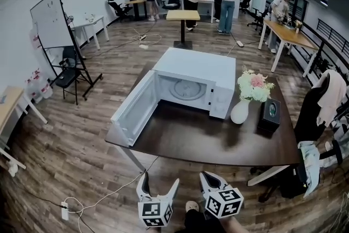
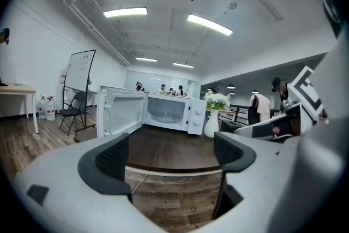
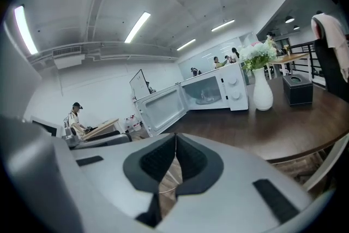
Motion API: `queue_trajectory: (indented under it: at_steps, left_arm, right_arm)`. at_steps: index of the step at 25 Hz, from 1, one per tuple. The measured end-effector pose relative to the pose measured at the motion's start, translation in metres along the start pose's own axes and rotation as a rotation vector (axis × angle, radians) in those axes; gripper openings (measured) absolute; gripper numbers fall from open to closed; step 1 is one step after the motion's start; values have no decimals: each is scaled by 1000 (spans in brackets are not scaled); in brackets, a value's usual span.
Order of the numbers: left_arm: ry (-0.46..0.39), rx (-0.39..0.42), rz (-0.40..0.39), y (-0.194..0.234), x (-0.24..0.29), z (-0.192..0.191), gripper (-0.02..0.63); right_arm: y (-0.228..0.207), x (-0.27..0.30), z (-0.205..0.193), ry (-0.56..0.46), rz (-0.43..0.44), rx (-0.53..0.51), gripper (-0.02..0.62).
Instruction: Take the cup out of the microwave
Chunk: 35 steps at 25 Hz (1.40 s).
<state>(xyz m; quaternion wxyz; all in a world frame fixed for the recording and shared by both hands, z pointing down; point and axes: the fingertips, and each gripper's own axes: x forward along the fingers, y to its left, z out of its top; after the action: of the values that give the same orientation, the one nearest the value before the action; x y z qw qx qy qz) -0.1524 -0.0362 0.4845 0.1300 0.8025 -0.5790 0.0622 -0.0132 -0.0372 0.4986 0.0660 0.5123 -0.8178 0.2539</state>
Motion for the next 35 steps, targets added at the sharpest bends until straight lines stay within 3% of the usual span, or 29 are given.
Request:
queue_trajectory:
  at_steps: [18,35]
  left_arm:
    - [-14,-10,33,11,107,14,459]
    - [-7,-19,45,8,134,17,459]
  right_arm:
    - [-69,79,42,9,8,2,-5]
    - [-86,93,41,45,13,15,-5]
